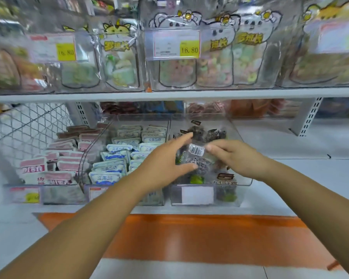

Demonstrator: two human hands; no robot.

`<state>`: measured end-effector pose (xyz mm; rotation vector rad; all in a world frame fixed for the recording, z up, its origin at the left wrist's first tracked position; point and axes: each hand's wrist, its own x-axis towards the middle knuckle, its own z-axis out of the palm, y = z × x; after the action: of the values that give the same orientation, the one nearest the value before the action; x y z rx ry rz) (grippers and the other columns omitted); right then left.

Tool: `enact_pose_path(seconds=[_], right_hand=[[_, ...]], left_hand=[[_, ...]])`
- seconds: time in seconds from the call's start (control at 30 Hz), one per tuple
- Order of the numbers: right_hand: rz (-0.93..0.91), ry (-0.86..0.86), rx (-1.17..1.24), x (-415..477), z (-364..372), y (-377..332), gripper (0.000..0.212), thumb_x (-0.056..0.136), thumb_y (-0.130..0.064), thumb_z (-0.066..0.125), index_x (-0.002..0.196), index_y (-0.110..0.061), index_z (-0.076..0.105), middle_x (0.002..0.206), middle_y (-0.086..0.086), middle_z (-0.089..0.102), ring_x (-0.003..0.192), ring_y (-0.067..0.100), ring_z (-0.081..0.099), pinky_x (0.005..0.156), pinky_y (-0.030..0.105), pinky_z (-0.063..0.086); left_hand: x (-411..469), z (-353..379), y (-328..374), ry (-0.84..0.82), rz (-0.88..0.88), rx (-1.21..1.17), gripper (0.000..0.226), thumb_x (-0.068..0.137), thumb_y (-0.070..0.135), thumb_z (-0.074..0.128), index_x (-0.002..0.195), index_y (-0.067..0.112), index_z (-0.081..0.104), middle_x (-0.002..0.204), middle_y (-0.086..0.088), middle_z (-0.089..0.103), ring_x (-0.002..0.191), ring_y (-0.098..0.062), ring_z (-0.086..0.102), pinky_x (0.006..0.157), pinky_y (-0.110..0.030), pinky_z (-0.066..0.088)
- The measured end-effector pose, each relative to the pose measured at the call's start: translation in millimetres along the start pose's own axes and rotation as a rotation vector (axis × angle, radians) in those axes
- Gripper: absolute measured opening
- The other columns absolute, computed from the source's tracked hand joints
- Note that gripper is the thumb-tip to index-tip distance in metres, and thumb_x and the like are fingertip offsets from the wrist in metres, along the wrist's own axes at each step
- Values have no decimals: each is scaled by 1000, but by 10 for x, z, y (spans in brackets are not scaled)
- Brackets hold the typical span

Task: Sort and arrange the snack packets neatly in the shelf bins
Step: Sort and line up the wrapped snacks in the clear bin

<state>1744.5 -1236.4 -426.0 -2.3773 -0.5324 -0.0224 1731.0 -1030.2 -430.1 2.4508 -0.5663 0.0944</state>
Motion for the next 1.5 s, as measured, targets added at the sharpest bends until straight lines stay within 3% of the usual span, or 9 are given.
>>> enact_pose_path(seconds=[0.17, 0.43, 0.57, 0.77, 0.93, 1.03, 1.17, 1.3, 1.5], right_hand=[[54, 153, 392, 56, -35, -13, 17, 94, -24, 58, 103, -14, 69, 91, 7, 67, 79, 21, 67, 74, 33, 60], [72, 227, 478, 190, 65, 7, 13, 87, -13, 68, 92, -24, 66, 84, 10, 63, 64, 11, 62, 61, 28, 58], [-76, 357, 261, 100, 95, 42, 48, 78, -26, 76, 111, -47, 48, 121, -12, 54, 91, 9, 62, 78, 25, 54], [-195, 100, -232, -84, 233, 102, 64, 74, -41, 78, 125, -50, 39, 151, -26, 12, 131, 1, 35, 102, 25, 41], [-137, 158, -87, -40, 237, 175, 50, 86, -27, 68, 126, -48, 46, 135, -23, 49, 120, -9, 45, 104, 14, 38], [-59, 168, 60, -58, 170, 196, 32, 92, -29, 60, 119, -46, 54, 105, -17, 66, 93, 0, 60, 81, 21, 50], [-5, 215, 257, -71, 43, 194, 15, 97, -21, 53, 103, -27, 65, 88, -1, 72, 83, 12, 68, 76, 30, 54], [23, 195, 427, -56, -45, 145, 11, 95, -18, 55, 92, -10, 63, 68, 5, 68, 68, 33, 63, 67, 41, 53], [54, 183, 527, -46, -103, 94, 12, 95, -10, 54, 89, -2, 60, 59, -1, 65, 52, 13, 60, 50, 21, 47]], left_hand=[[281, -97, 43, 4, -83, -282, 36, 78, 19, 79, 110, 25, 63, 103, 12, 68, 96, -3, 64, 76, -10, 47], [339, -107, -197, -10, -107, -508, 29, 78, 23, 79, 103, 31, 65, 97, 15, 72, 92, 4, 66, 85, -23, 52], [427, -51, -212, 36, -103, -470, 34, 81, 28, 76, 111, 34, 60, 103, 17, 70, 97, 4, 64, 89, -27, 52], [393, -11, -243, 116, -211, -638, 69, 77, 30, 79, 135, 33, 40, 126, 1, 60, 84, -17, 71, 71, -36, 59], [347, -58, -135, 48, -228, -617, 34, 86, 44, 65, 118, 35, 60, 127, 2, 56, 74, -10, 72, 71, -24, 57], [319, -115, -110, -60, -142, -492, 53, 71, 78, 48, 117, 53, 57, 128, 18, 56, 109, -4, 60, 97, -33, 47], [305, -60, -98, -2, -31, -217, 64, 66, 72, 55, 127, 54, 49, 147, 19, 34, 134, -1, 31, 109, -29, 29], [362, -34, -114, 129, -41, -350, 37, 80, 36, 74, 115, 40, 63, 119, 12, 61, 105, -3, 59, 99, -29, 48], [355, -53, -57, 42, -93, -495, 30, 82, 20, 75, 108, 29, 64, 97, 1, 69, 82, -16, 70, 84, -32, 56]])
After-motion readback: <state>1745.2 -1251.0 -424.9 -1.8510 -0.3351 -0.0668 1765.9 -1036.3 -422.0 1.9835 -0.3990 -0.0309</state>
